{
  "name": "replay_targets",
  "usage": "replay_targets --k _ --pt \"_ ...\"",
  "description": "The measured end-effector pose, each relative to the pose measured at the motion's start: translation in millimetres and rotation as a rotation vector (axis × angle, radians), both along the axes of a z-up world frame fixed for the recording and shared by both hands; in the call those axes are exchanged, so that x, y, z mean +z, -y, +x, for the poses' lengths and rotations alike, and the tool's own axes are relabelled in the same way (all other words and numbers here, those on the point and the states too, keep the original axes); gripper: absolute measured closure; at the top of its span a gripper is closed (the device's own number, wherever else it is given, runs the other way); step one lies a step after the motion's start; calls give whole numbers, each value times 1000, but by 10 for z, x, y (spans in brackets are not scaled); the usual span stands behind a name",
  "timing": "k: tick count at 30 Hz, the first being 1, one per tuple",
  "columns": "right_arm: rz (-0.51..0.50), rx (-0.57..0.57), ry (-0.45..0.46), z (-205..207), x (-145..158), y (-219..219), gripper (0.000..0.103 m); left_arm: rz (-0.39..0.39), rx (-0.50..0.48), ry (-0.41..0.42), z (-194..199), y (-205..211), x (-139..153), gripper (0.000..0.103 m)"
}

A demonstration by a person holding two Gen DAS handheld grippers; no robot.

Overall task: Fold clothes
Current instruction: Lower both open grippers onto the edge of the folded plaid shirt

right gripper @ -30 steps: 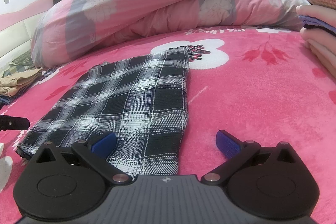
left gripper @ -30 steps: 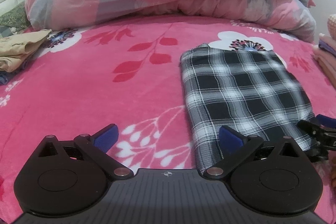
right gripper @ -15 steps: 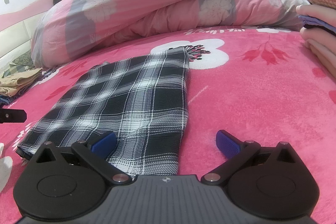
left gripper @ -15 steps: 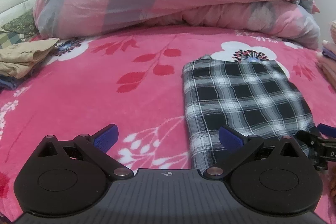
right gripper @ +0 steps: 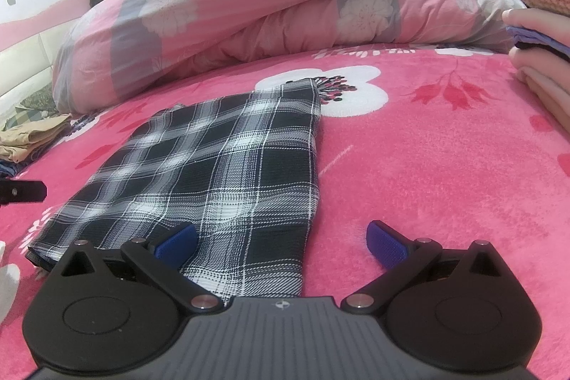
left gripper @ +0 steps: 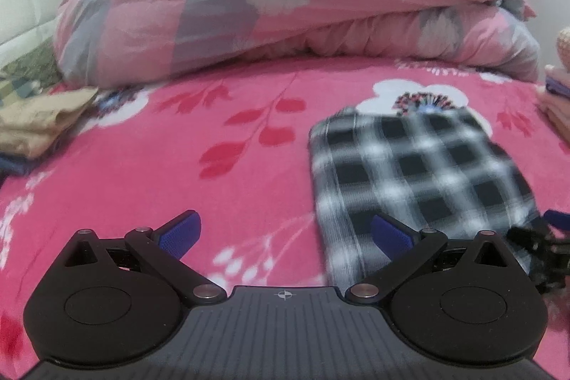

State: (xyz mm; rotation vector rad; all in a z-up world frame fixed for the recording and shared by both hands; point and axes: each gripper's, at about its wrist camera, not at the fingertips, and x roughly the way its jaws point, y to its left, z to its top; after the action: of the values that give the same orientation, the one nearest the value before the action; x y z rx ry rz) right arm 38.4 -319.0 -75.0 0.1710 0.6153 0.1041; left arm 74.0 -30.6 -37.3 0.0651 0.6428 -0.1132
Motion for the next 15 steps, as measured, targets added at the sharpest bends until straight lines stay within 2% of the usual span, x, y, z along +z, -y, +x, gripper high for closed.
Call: replay_targets --k 4,7,10,15 --pt "-7 -1 2 -5 -5 -12 0 -7 -22 54 152 2 199 0" --pt "-12 -1 2 -6 -3 -25 0 -17 -76 105 176 32 241 0" --pt "-20 -34 27 -54 45 -10 0 -25 -126 105 202 109 153 0" --pt "-32 -95 75 -145 134 22 0 31 -175 154 214 239 -4 0"
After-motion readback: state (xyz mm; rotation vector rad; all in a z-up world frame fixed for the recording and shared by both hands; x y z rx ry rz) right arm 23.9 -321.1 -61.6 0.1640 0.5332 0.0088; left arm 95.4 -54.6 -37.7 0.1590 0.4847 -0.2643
